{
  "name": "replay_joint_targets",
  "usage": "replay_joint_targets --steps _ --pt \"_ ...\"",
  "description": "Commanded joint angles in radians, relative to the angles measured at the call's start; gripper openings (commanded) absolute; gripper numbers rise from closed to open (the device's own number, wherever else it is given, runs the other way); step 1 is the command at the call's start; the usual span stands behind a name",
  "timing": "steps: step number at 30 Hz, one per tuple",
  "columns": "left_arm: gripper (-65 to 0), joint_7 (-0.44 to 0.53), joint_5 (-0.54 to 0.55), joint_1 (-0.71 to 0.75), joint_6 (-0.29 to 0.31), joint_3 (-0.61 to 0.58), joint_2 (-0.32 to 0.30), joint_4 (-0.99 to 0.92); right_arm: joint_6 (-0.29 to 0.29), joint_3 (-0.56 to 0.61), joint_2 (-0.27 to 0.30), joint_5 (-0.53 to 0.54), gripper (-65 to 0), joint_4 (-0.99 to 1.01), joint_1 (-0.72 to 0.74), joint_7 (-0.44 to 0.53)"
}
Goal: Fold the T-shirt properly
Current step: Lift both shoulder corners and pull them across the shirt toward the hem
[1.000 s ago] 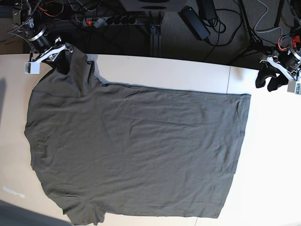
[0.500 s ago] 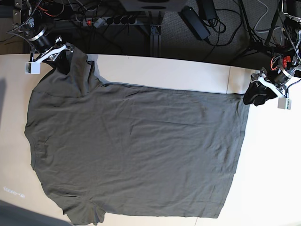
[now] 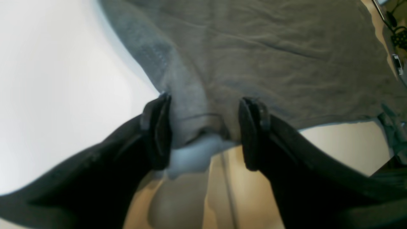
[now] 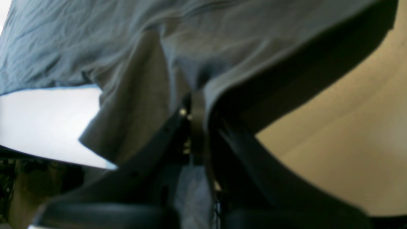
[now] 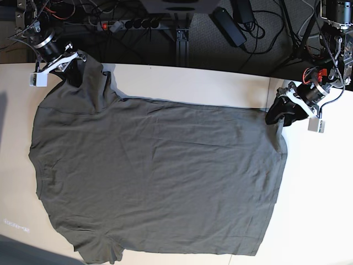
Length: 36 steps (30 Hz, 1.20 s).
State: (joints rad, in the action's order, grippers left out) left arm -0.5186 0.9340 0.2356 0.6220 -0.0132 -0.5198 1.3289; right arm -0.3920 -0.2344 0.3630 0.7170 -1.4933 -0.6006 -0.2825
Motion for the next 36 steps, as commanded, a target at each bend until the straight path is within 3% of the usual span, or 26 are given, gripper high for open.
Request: replay_joint_targets --steps 1,3,5,11,14,16,25,36 --pt "-27.7 -0.145 -0.101 0.015 -0.031 -0.019 0.005 -0.016 0.002 0.014 0.0 -0.07 -65.0 0.012 -0.021 -0.14" --pt "-28.1 -0.144 -0.105 -0.003 -0.031 -0.019 0.005 -0.016 0.002 0.014 0.0 -0.07 -65.0 0.012 -0.021 -0.14" --pt "-32.8 -0.144 -0.105 -0.02 -0.031 -0.019 0.005 -0.016 0.002 0.014 0.0 -0.07 -65.0 0.011 -0.021 -0.14" --pt "-65.0 -0.071 -0.13 -0.042 -0.03 -0.019 0.005 -0.016 0.002 0.014 0.0 -0.07 -65.0 0.011 -0.021 -0.14" --pt "-65.0 -0.069 -0.154 -0.049 -0.014 -0.019 0.004 -0.016 0.002 0.013 0.0 -0.071 -65.0 0.007 -0.021 -0.14" --pt "-65.0 -0.069 -0.145 -0.056 0.076 -0.015 0.004 -0.015 0.002 0.006 0.0 -0.071 -65.0 -0.006 -0.021 -0.141" --pt "-65.0 -0.19 0.032 -0.055 0.076 0.088 0.0 0.045 0.002 -0.122 0.013 -0.069 -65.0 -0.211 -0.026 -0.28" --pt "-65.0 -0.212 0.059 -0.056 0.076 0.094 -0.099 0.181 -0.024 -0.283 0.136 -0.003 -65.0 -0.311 -0.022 -0.283"
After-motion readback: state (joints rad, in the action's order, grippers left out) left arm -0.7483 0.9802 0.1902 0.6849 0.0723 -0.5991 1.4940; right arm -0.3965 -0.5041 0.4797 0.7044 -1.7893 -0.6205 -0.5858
